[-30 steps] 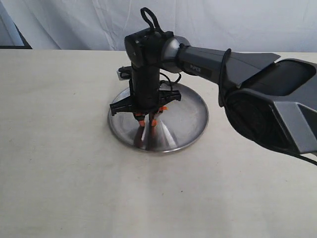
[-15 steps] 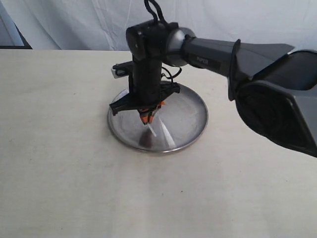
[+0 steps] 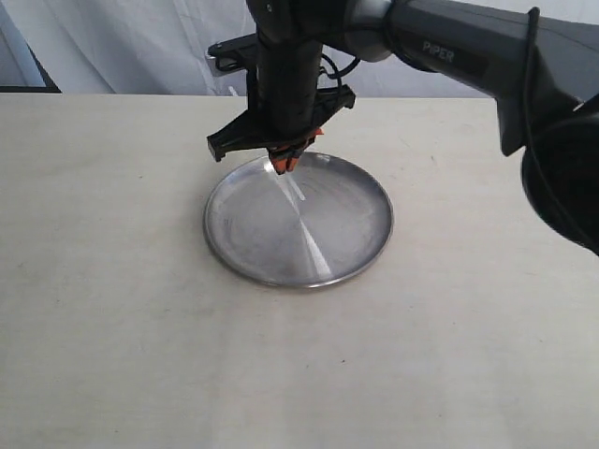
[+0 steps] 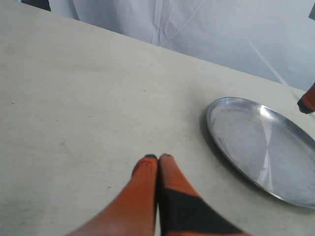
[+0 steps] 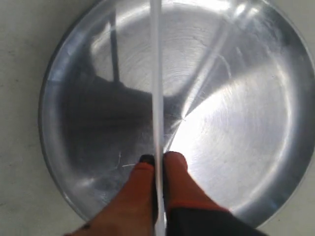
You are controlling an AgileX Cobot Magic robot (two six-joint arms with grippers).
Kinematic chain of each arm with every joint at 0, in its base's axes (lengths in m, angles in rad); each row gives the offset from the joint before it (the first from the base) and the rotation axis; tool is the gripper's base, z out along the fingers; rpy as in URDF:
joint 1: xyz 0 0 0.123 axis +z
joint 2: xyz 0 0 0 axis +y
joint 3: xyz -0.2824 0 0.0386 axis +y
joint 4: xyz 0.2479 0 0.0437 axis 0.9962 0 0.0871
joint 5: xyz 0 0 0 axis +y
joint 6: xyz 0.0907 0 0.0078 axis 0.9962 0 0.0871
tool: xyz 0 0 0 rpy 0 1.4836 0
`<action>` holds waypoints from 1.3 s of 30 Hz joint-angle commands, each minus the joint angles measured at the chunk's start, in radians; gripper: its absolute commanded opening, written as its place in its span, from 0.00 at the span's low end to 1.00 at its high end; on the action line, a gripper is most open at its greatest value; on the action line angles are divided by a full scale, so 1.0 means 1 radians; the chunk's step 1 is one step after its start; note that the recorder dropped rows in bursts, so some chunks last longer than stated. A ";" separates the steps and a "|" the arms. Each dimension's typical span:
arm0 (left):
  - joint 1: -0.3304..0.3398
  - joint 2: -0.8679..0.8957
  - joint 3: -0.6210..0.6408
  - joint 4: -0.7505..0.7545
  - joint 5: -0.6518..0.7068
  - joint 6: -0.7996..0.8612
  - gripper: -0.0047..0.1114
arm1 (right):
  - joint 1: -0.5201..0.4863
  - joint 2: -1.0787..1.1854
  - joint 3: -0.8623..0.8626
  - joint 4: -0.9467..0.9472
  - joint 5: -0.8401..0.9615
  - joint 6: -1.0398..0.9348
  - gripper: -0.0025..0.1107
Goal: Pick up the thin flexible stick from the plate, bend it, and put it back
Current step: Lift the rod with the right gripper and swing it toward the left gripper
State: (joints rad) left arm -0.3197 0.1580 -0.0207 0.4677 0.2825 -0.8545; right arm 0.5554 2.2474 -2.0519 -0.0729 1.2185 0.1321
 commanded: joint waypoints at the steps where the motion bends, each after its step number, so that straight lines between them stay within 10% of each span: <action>1: 0.000 -0.006 0.002 0.004 0.001 0.002 0.04 | 0.004 -0.092 0.130 -0.035 -0.007 -0.001 0.02; 17: 0.000 -0.006 0.002 0.111 0.001 0.002 0.04 | 0.004 -0.558 0.776 -0.014 -0.325 0.035 0.02; 28: 0.000 -0.006 0.002 0.481 0.007 0.004 0.04 | 0.004 -0.766 0.967 0.135 -0.418 -0.032 0.02; 39: 0.000 -0.006 0.002 0.494 0.016 0.002 0.04 | 0.004 -0.842 1.011 0.292 -0.454 -0.081 0.02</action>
State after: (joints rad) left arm -0.3197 0.1574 -0.0207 0.9471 0.2956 -0.8516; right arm 0.5616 1.4155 -1.0464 0.1944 0.7836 0.0626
